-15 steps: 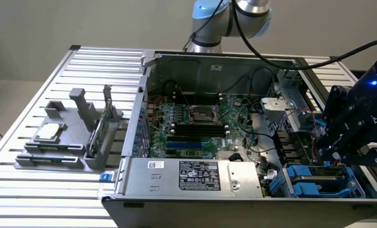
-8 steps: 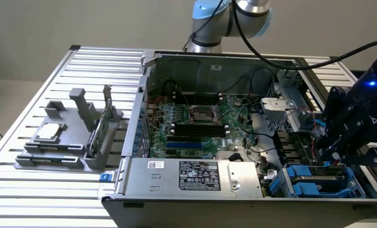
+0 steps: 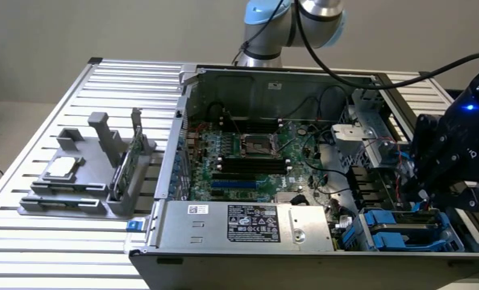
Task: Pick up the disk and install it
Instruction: 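Insert the second disk wire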
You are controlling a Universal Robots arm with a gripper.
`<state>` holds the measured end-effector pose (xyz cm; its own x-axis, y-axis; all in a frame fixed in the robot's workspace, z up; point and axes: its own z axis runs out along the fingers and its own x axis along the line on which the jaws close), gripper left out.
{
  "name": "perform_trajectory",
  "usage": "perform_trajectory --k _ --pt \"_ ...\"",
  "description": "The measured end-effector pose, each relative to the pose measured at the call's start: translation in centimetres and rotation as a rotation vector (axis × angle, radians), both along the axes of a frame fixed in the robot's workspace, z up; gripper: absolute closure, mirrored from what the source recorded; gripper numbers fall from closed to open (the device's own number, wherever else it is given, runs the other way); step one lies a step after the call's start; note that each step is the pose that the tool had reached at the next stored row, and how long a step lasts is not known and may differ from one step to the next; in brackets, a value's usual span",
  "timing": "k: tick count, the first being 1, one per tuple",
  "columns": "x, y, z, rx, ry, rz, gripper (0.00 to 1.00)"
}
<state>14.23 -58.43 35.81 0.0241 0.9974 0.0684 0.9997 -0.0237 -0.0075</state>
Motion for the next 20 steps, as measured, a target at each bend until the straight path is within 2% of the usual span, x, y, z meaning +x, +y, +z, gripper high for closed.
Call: perform_trajectory --k 6,14,20 --pt "-0.1 -0.17 -0.51 0.0 0.0 0.0 0.83" --pt "-0.1 -1.21 -1.01 0.0002 0.0009 0.0 0.83" --pt "0.1 -1.26 -1.25 0.0 0.0013 0.005 0.83"
